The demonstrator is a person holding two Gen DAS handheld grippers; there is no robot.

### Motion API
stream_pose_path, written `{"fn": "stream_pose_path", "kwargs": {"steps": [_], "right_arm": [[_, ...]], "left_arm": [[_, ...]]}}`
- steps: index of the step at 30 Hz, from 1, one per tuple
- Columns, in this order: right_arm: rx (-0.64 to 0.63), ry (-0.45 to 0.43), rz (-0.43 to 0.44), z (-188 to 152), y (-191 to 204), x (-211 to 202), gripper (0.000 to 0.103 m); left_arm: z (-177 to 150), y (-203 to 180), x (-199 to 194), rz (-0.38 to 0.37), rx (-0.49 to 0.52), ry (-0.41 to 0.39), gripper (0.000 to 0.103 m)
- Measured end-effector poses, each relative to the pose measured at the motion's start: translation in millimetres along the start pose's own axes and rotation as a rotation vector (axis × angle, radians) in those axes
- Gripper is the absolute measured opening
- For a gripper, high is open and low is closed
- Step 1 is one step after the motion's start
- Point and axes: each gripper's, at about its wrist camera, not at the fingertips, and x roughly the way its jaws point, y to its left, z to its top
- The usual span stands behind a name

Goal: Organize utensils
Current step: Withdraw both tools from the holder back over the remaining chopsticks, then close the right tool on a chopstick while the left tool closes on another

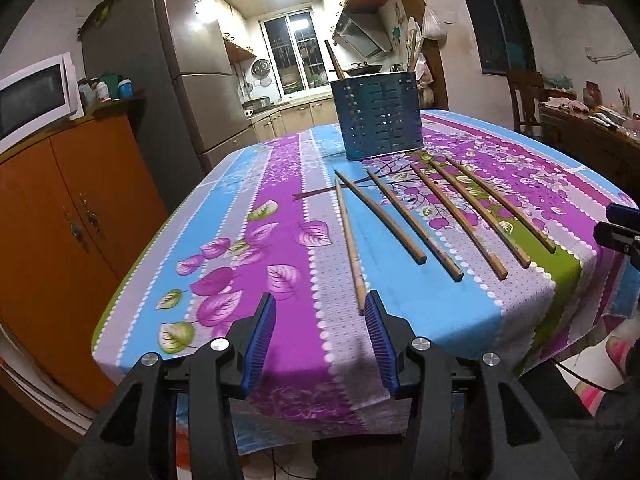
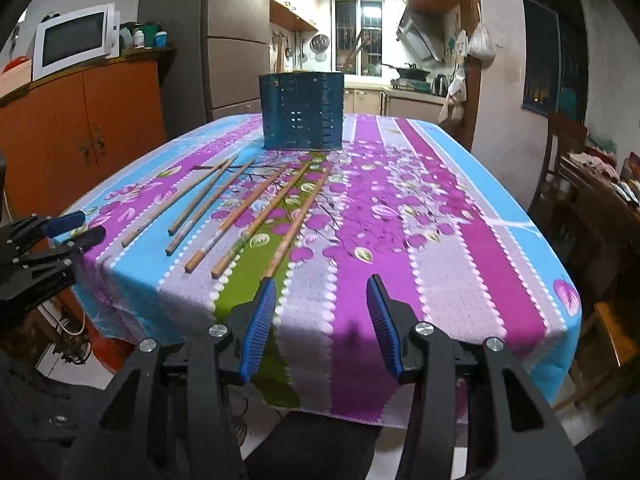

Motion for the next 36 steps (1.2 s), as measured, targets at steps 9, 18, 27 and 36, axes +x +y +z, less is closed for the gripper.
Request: {"fn": "stream_pose_path", "kwargs": {"steps": [9, 18, 27, 36], "right_arm": [[-0.004, 0.006, 0.05, 2.4, 12.9, 15.4, 0.027], [-0.012, 0.019, 0.044, 4.1, 25.6, 26.4, 0.027], [0.002, 0.027, -0.001, 0.6, 30.9, 33.5, 0.024], [0.001, 0.018, -0.039, -0.7, 36.4, 38.4, 0.013]], "left_arm": [[-5.8, -14.1, 13.7, -0.031, 0.003, -0.023, 0.048], [-7.4, -16.2, 25.1, -0.058, -0.02, -0.025, 0.048], [-7.8, -15.5, 28.3, -0.073, -0.051, -0.04, 0.045], [-8.4, -15.4, 30.5, -0.096, -0.075, -0.05, 0.039]]}}
